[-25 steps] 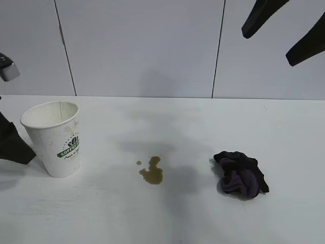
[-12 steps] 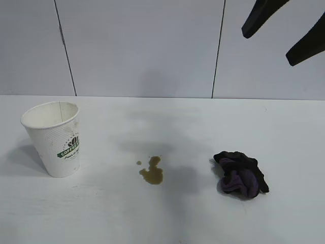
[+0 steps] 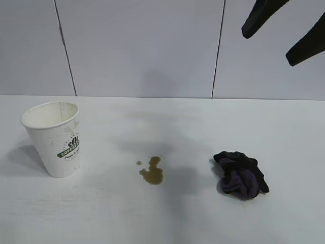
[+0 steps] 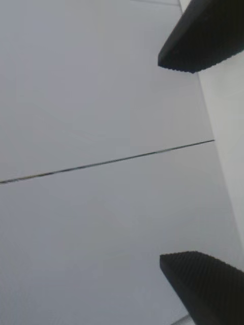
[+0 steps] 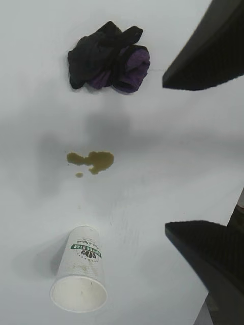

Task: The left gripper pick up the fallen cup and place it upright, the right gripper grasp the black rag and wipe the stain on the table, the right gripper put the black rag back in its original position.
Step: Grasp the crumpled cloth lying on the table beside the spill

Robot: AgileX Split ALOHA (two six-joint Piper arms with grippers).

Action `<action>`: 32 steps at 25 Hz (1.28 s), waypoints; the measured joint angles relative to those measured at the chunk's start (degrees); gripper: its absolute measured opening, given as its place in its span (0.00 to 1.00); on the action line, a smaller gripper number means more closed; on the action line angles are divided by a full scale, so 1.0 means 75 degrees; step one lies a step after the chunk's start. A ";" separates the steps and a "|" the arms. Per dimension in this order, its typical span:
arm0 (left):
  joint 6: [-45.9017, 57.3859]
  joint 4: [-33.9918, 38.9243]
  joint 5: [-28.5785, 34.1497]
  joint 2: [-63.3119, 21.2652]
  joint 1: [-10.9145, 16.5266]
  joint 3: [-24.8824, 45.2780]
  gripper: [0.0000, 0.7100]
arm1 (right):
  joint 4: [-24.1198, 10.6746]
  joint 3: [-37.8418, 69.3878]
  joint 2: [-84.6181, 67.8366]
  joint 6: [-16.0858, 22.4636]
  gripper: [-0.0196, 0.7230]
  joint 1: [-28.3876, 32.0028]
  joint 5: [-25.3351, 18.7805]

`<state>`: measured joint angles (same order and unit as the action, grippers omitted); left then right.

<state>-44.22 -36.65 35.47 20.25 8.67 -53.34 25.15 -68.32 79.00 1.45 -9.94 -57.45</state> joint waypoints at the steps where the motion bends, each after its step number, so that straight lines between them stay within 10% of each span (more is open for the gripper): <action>1: 0.0016 -0.0027 0.0162 -0.0526 0.0000 -0.0015 0.97 | 0.0000 0.0000 0.0000 0.0000 0.69 0.0000 0.0000; 7: 0.1213 0.0911 0.1809 -0.2761 0.0000 0.0070 0.97 | 0.0000 0.0000 0.0000 0.0000 0.69 0.0000 -0.0007; 15: 0.4877 0.3855 0.4658 -0.2839 0.0009 0.1165 0.97 | 0.0000 0.0000 0.0000 0.0000 0.69 0.0000 -0.0048; 32: 0.6195 0.5399 0.4012 -0.2839 -0.1025 0.3413 0.97 | 0.0015 0.0000 0.0000 0.0000 0.69 0.0000 -0.0358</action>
<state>2.24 3.85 65.56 -1.04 0.99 -27.74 25.26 -68.32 79.00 1.45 -9.94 -60.14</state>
